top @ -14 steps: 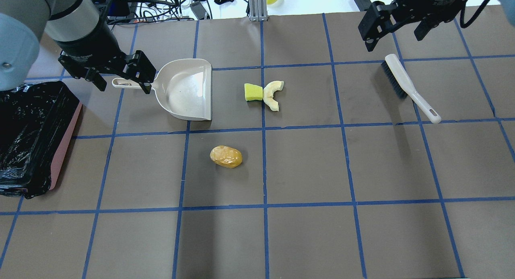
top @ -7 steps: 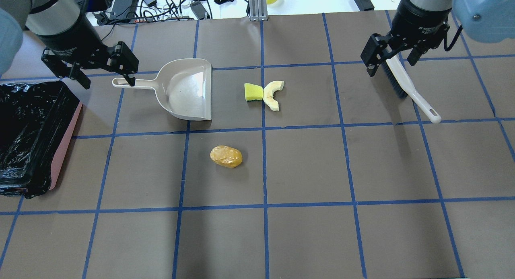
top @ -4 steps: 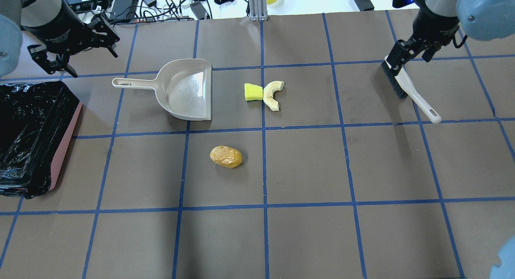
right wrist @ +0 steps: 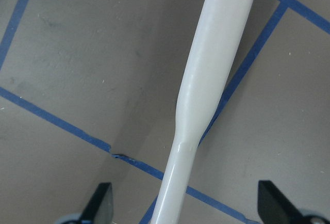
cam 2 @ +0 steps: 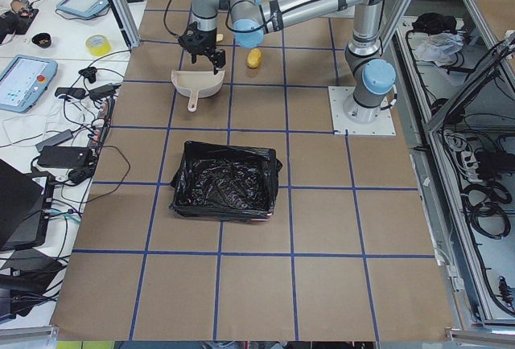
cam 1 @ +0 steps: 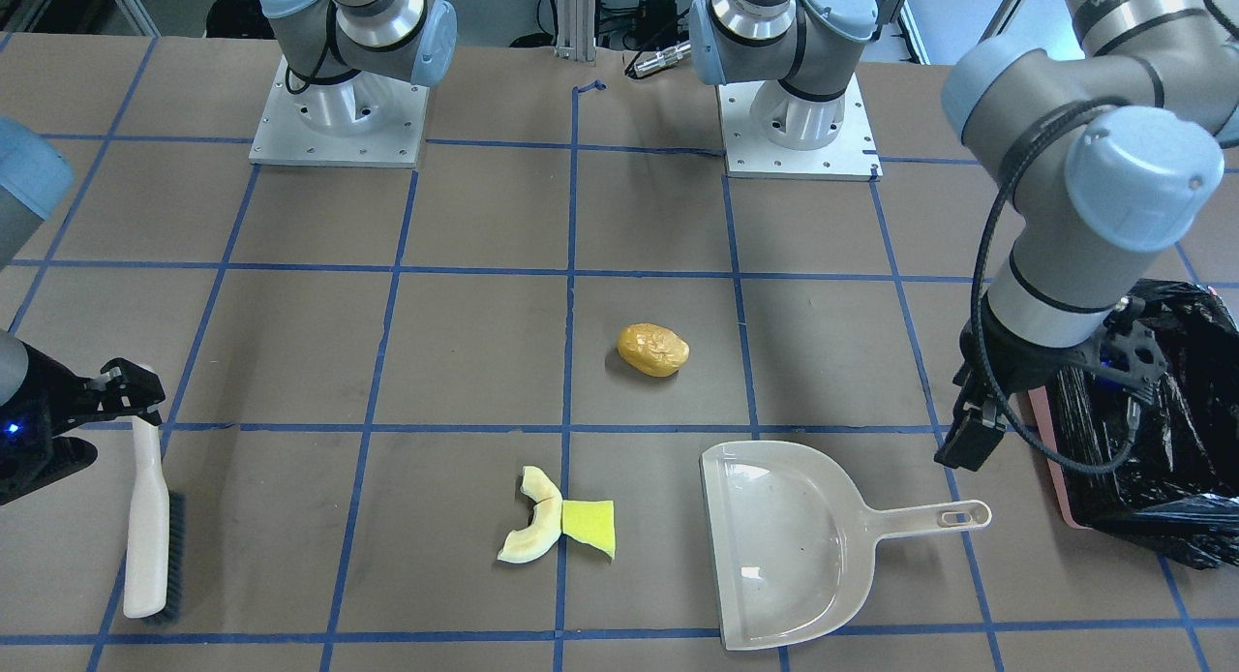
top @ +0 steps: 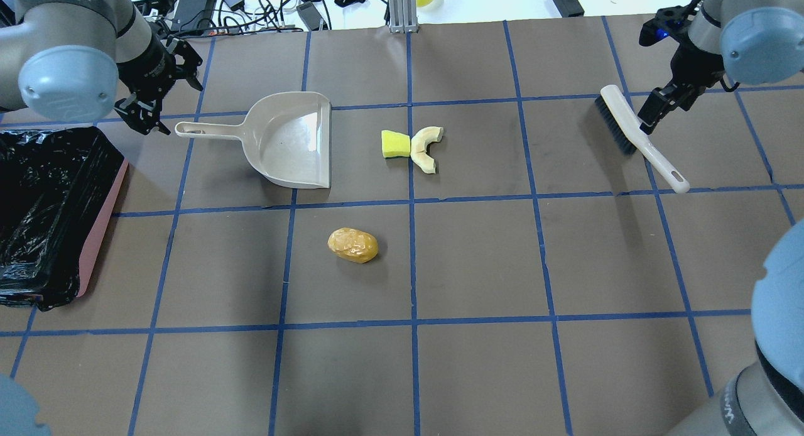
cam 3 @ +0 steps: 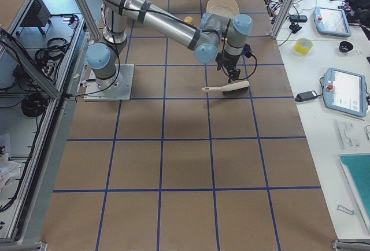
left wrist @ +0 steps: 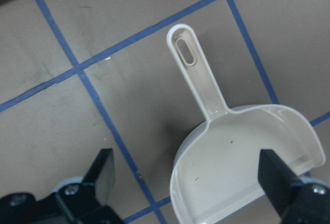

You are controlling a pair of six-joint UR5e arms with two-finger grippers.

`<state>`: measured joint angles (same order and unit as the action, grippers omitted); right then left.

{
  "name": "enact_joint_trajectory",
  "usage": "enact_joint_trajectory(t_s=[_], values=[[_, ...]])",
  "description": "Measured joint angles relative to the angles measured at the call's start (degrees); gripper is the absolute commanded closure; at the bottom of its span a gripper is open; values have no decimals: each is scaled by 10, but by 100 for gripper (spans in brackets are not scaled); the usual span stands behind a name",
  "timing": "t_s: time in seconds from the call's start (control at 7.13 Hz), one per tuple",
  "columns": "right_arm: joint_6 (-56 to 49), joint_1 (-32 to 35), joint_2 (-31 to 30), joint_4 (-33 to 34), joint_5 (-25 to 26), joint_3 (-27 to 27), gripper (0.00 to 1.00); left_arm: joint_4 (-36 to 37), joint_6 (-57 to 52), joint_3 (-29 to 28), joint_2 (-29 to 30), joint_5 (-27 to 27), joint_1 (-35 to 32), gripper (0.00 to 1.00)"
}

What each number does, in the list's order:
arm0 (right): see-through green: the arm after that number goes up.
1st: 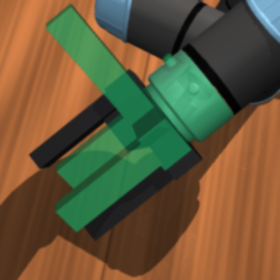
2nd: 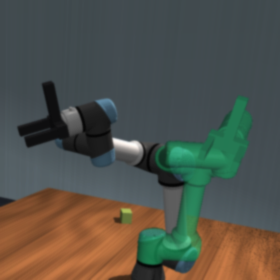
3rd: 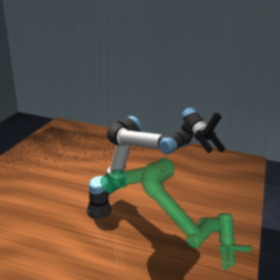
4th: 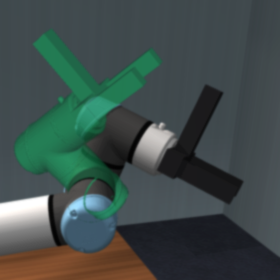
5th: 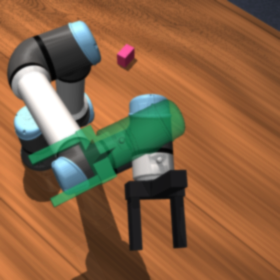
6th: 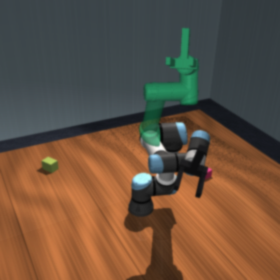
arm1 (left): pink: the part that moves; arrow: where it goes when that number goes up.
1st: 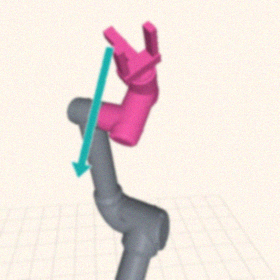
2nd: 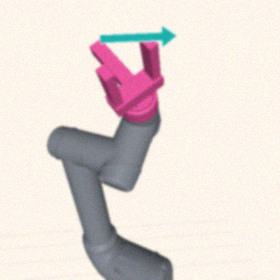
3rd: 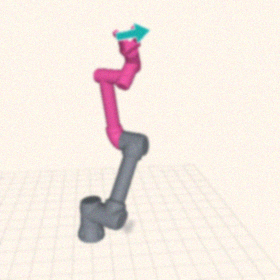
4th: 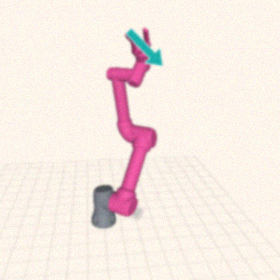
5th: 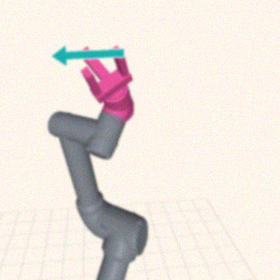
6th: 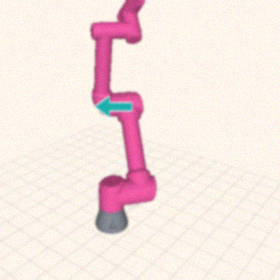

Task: Sweep and dump trash into bin
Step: 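Lower the left gripper to the dustpan handle while the right descends to the brush, then close the left gripper on the dustpan handle while the right gripper grasps the brush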

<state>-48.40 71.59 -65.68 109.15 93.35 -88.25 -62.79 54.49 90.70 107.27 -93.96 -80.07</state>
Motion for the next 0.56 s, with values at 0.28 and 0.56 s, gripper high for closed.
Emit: enact_joint_trajectory(t_s=[0.28, 0.56], values=[[-2, -19, 28, 25, 7, -23, 7, 45, 45, -46, 82, -6, 0, 2], [11, -25, 23, 17, 19, -56, 11, 52, 94, -66, 137, -17, 0, 2]])
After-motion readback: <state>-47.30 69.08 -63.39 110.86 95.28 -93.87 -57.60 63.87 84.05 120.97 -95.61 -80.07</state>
